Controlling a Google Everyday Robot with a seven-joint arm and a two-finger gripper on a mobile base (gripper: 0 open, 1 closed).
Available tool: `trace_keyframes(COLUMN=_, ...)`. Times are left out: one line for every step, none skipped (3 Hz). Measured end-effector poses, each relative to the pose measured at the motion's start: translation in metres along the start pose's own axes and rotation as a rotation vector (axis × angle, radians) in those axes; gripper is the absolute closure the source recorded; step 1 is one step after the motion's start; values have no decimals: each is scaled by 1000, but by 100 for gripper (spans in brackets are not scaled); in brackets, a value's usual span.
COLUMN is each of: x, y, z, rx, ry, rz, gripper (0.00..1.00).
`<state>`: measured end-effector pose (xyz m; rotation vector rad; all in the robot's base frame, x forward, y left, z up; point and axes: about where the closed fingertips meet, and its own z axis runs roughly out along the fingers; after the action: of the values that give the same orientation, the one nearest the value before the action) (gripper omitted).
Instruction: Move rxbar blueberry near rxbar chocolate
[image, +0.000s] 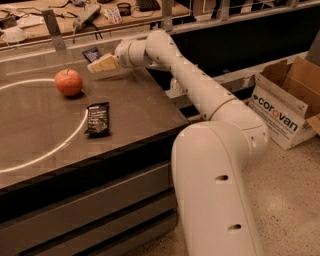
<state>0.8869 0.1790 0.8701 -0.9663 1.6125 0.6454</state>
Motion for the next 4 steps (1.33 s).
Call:
trace_keyframes(x=-1, y=7, z=28, rx=-13, ry=25, rz=-11, gripper=0)
trace_keyframes(x=2, y=8, z=46, rx=5, ry=59, rz=-4, gripper=0)
trace_keyframes(x=13, y=3, z=60, rx=33, ry=83, rz=38, gripper=0)
trace_keyframes(x=22, y=-1, z=67, rx=49, ry=100, rz=74, gripper=15)
